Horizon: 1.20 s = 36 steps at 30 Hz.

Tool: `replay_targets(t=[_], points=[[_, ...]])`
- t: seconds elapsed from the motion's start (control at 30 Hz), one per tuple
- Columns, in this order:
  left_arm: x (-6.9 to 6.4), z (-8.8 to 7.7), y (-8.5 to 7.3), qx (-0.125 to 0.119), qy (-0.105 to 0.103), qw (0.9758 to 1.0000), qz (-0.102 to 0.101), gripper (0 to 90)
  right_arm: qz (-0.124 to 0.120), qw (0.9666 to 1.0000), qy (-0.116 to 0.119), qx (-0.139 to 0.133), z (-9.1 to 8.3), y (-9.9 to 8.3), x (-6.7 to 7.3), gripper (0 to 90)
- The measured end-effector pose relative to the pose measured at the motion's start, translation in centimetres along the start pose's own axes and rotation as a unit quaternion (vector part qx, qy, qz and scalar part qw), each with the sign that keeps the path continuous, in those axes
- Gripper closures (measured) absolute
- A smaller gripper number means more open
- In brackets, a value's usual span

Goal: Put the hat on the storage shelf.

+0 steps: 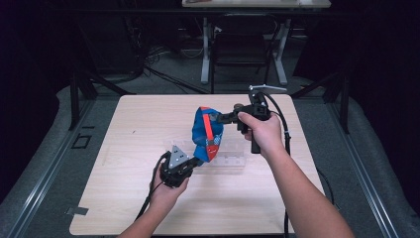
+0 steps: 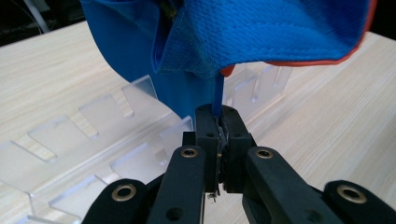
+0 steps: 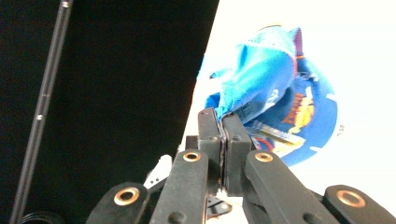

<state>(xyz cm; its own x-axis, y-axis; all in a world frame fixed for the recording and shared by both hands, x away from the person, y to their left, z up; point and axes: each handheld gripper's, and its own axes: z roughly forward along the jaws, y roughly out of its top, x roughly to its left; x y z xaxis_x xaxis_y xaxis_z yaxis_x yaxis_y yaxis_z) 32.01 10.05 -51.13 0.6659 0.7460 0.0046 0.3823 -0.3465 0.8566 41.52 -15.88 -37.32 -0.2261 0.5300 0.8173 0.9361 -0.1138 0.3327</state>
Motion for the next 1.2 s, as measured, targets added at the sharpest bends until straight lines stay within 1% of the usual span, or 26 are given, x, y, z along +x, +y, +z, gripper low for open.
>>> replay_targets(t=[0.07, 0.13, 0.43, 0.5, 0.57, 0.6, 0.67, 0.77, 0.87, 1.03, 1.13, 1.2], points=[[0.1, 0.1, -0.3, 0.0, -0.002, 1.0, -0.003, 88.5, -0.005, 0.9999, -0.014, 0.0, -0.1, 0.0, -0.2, 87.6], [0.2, 0.1, -0.4, -0.001, -0.001, 1.0, -0.006, 88.5, -0.006, 0.9998, -0.019, 0.0, -0.2, 0.0, -0.4, 86.9], [0.3, 0.0, -0.7, 0.003, -0.01, 0.9999, -0.011, 88.4, -0.02, 0.9979, -0.061, -0.008, -0.9, 0.0, -0.6, 82.3], [0.3, 0.0, -0.7, 0.003, -0.011, 0.9998, -0.018, 88.4, -0.024, 0.9972, -0.07, -0.011, -1.0, -0.1, -0.6, 79.6], [0.4, 0.0, -0.7, 0.003, -0.01, 0.9998, -0.018, 88.3, -0.026, 0.9965, -0.078, -0.013, -1.2, -0.1, -0.6, 77.4], [0.4, 0.0, -0.7, 0.003, -0.009, 0.9998, -0.017, 88.3, -0.026, 0.9964, -0.08, -0.01, -1.3, -0.1, -0.6, 77.4], [0.4, -0.1, -0.7, 0.003, -0.008, 0.9998, -0.017, 88.1, -0.027, 0.9964, -0.079, -0.014, -1.5, 0.0, -0.6, 77.0], [0.4, -0.1, -0.7, 0.003, -0.007, 0.9998, -0.017, 87.8, -0.027, 0.9962, -0.082, -0.014, -1.7, 0.0, -0.7, 76.1], [0.3, -0.1, -0.7, 0.001, -0.005, 0.9999, -0.014, 87.3, -0.03, 0.9955, -0.089, -0.01, -1.8, -0.1, -0.7, 76.1], [0.3, -0.3, -0.6, 0.0, -0.006, 0.9999, -0.015, 86.0, -0.035, 0.9944, -0.099, -0.011, -1.9, -0.2, -0.7, 75.9], [0.4, -0.5, -0.6, -0.006, -0.007, 0.9998, -0.02, 83.3, -0.039, 0.994, -0.101, -0.012, -1.9, -0.3, -0.6, 75.9], [0.4, -0.7, -0.5, -0.008, -0.008, 0.9998, -0.019, 81.7, -0.04, 0.9938, -0.103, -0.014, -1.8, -0.4, -0.5, 75.9]])
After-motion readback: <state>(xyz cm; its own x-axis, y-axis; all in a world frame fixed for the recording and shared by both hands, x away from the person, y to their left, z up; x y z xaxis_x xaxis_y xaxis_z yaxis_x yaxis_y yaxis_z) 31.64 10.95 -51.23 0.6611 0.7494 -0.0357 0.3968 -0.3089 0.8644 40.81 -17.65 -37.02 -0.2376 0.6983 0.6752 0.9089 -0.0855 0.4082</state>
